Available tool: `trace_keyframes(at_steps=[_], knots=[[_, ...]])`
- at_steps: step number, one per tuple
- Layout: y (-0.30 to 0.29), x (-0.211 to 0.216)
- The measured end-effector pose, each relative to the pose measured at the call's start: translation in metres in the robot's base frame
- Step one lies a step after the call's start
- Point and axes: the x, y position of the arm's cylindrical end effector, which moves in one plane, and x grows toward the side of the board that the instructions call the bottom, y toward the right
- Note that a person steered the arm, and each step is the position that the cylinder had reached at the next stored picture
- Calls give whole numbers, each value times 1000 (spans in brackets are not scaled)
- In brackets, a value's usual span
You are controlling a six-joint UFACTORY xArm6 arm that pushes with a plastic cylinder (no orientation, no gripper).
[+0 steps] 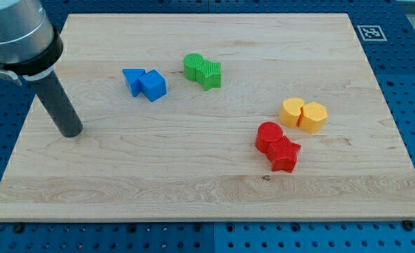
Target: Move your arm closer to the blue triangle
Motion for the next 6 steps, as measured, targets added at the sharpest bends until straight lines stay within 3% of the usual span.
trace_keyframes(at_steps=[3, 6], knots=[[0, 1], [13, -70]])
